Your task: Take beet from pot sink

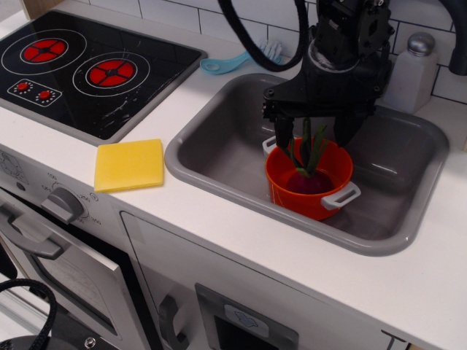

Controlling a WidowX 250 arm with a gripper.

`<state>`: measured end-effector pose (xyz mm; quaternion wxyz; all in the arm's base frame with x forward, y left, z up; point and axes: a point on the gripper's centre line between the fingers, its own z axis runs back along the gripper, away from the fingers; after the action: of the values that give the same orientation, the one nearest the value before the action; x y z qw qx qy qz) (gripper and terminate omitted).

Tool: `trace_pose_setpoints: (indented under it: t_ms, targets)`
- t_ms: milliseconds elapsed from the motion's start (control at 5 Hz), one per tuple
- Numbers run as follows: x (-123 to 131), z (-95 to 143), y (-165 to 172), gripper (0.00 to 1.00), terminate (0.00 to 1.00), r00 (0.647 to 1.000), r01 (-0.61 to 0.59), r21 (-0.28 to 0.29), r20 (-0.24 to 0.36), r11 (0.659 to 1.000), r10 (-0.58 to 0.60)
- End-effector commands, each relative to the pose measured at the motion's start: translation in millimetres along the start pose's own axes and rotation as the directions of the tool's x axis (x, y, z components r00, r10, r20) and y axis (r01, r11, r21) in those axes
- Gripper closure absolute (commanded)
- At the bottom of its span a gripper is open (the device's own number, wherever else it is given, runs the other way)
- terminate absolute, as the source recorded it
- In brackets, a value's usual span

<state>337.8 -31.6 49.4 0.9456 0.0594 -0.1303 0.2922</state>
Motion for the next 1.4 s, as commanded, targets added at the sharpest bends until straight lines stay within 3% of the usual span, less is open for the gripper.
trace_pose_setpoints:
  t_ms: [0,400,800,1000,1200]
  targets:
    - [9.7,5.4,-5.6,1.00,0.00,1.000,0.019,-0.015,0.011,1.000,-0.019]
    - [18.0,14.1,-2.8,1.00,0.00,0.999,-0.020,-0.016,0.049,1.000,0.021]
    - [40.4,50.0,6.7,1.00,0.00,0.985,-0.159,-0.054,0.060,0.986,0.162]
    - [46.0,69.2,12.1,1.00,0.00,0.975,-0.215,-0.050,0.042,0.975,0.217]
    - [42.8,84.6,0.0,1.00,0.00,0.966,-0.256,-0.091,0.022,0.962,0.259]
